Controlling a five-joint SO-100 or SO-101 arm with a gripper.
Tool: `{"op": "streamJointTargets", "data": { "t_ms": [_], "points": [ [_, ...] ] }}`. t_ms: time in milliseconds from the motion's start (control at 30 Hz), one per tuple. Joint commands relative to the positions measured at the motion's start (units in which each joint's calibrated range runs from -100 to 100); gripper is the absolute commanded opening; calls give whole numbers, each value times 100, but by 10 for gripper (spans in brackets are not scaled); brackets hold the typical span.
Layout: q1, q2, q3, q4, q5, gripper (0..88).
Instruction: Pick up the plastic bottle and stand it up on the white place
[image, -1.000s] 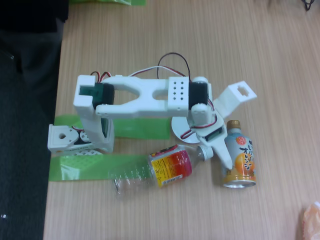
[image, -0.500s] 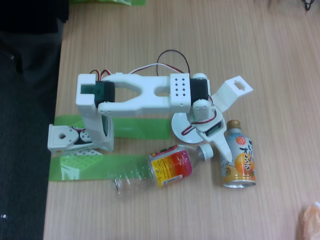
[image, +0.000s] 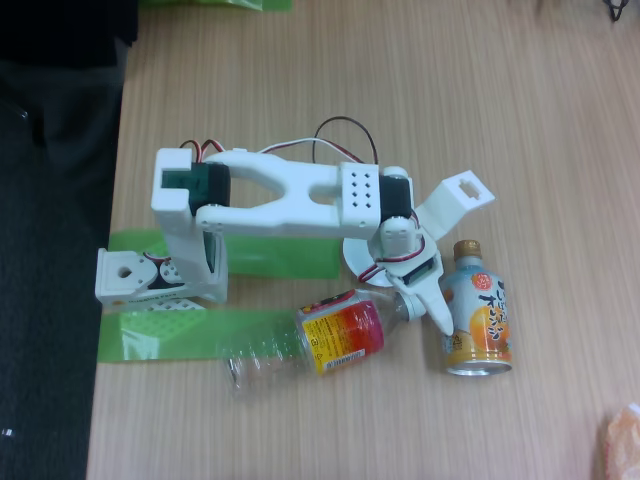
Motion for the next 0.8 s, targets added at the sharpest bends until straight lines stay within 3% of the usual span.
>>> {"op": "streamJointTargets", "data": {
  "t_ms": [0,767],
  "points": [
    [13,-21,103,-273,-12,485],
    [472,877,-296,-548,-12,484]
  ]
}}
